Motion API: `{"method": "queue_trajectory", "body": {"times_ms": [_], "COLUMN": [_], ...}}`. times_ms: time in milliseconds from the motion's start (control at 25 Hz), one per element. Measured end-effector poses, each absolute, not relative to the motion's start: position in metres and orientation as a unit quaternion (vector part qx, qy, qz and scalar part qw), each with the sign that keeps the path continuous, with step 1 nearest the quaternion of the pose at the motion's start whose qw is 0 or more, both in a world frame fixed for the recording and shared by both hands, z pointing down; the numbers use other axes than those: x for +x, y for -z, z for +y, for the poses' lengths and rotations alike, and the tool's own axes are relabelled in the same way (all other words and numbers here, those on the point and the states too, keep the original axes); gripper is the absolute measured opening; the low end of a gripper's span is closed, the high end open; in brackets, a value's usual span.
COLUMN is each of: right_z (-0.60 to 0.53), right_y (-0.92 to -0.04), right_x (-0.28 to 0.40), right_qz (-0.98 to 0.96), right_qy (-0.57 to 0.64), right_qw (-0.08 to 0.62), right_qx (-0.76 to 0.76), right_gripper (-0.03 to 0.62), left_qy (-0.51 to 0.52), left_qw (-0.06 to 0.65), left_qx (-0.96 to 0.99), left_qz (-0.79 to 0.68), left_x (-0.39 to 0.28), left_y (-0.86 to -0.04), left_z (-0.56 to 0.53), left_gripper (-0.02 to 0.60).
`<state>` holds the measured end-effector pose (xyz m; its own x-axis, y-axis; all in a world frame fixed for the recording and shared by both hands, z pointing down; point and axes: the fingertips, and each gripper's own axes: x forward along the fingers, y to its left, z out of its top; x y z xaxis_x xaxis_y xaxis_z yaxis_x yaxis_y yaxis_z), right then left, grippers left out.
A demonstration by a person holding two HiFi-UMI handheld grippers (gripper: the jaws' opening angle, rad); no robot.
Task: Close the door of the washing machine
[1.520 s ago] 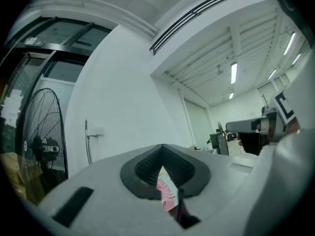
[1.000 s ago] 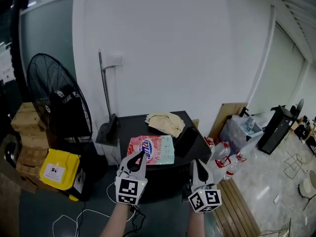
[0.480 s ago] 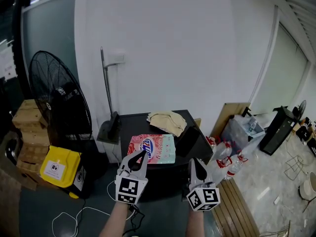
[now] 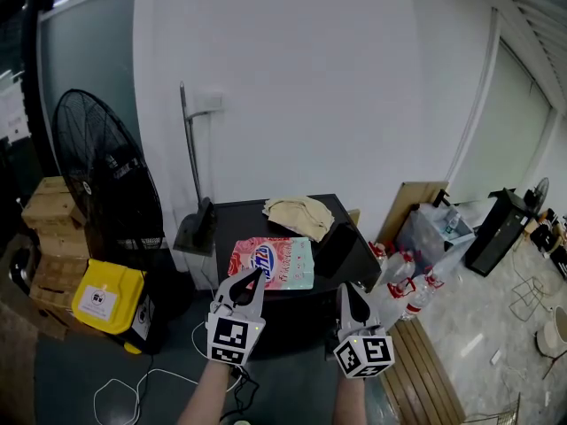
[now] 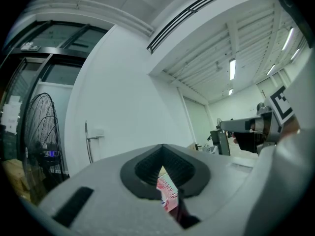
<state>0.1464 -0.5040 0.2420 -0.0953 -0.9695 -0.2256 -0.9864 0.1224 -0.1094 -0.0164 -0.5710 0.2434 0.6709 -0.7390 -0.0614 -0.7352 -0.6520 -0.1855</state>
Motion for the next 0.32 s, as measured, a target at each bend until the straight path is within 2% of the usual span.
{"method": "queue_trajectory", "body": {"times_ms": [320], "right_z": [-0.4969], "right_y": [-0.2424], "right_x": [0.1445], "right_qz": [0.739], "right_qy": [-0.033], "right_qw": [0.125], "right_qx": [-0.662], "right_gripper": [0.011], "left_qy": [0.009], "left_qw": [0.099], "left_qx": [-0.908], "left_qz": [0.407], "left_x": [-0.02], "left_y": [-0.2429], "left_z": [-0.5642], "left_gripper": [0.008]}}
